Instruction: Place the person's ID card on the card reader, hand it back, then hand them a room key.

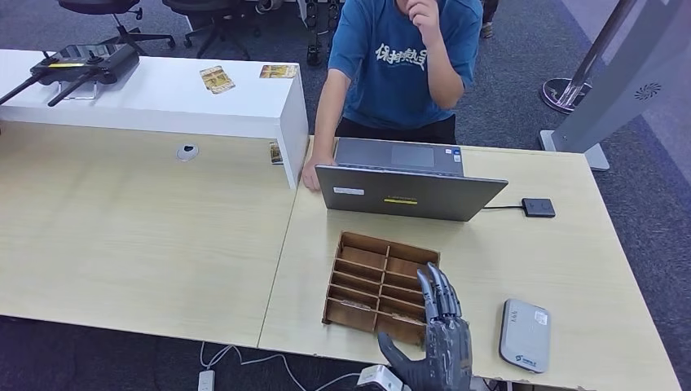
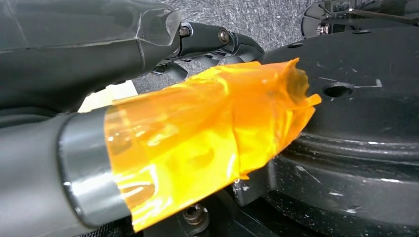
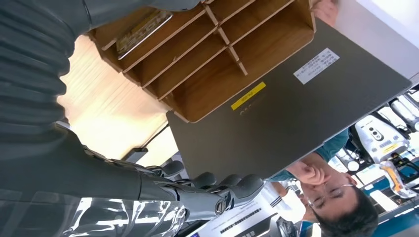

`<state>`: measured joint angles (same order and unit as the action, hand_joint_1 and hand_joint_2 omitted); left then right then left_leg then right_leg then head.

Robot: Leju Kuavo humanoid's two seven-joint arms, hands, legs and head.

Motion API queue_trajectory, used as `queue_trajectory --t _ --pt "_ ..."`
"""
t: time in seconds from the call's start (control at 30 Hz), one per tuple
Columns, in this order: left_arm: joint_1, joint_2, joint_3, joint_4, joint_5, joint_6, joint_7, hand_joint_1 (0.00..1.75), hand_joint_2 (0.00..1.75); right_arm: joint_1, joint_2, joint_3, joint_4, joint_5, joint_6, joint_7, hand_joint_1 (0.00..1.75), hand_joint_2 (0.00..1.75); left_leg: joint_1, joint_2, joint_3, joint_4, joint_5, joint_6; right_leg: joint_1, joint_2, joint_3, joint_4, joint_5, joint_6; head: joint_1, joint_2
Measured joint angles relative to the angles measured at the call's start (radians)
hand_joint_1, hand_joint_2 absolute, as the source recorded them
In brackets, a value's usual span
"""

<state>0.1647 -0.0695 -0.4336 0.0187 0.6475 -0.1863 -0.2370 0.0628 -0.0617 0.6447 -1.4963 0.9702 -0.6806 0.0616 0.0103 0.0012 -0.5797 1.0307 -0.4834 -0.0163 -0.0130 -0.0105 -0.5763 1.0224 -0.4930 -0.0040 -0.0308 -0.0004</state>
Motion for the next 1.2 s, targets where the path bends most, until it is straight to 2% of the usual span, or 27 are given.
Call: queue_trajectory --t 0.5,0.7,0.87,0.97,1.2 --pt "-0.002 0.005 -0.015 0.0 0.002 -0.004 0.003 0.0 0.0 -0.012 0.009 0.003 0.03 0.096 0.04 0.054 0.0 1.75 0.0 0.0 0.0 0.0 0.0 0.0 0.0 0.0 0.0 0.0 0.0 0.0 0.0 0.0" --pt "-0.003 0.007 -0.017 0.0 0.002 -0.004 0.007 0.0 0.0 -0.021 0.009 0.003 0.041 0.305 0.06 0.174 0.0 1.75 0.0 0.0 0.0 0.0 0.0 0.0 0.0 0.0 0.0 0.0 0.0 0.0 0.0 0.0" --pt "-0.004 0.008 -0.018 0.0 0.0 -0.004 0.011 0.0 0.0 -0.028 0.008 0.004 0.054 0.395 0.081 0.22 0.0 1.75 0.0 0.0 0.0 0.0 0.0 0.0 0.0 0.0 0.0 0.0 0.0 0.0 0.0 0.0" --pt "-0.006 0.009 -0.02 0.0 -0.001 -0.004 0.014 0.0 0.0 -0.035 0.006 0.004 0.081 0.43 0.104 0.227 0.0 1.75 0.0 0.0 0.0 0.0 0.0 0.0 0.0 0.0 0.0 0.0 0.0 0.0 0.0 0.0" --pt "-0.006 0.011 -0.021 0.0 0.0 -0.007 0.015 0.0 0.0 -0.039 0.0 0.008 0.112 0.407 0.132 0.198 0.0 1.75 0.0 0.0 0.0 0.0 0.0 0.0 0.0 0.0 0.0 0.0 0.0 0.0 0.0 0.0"
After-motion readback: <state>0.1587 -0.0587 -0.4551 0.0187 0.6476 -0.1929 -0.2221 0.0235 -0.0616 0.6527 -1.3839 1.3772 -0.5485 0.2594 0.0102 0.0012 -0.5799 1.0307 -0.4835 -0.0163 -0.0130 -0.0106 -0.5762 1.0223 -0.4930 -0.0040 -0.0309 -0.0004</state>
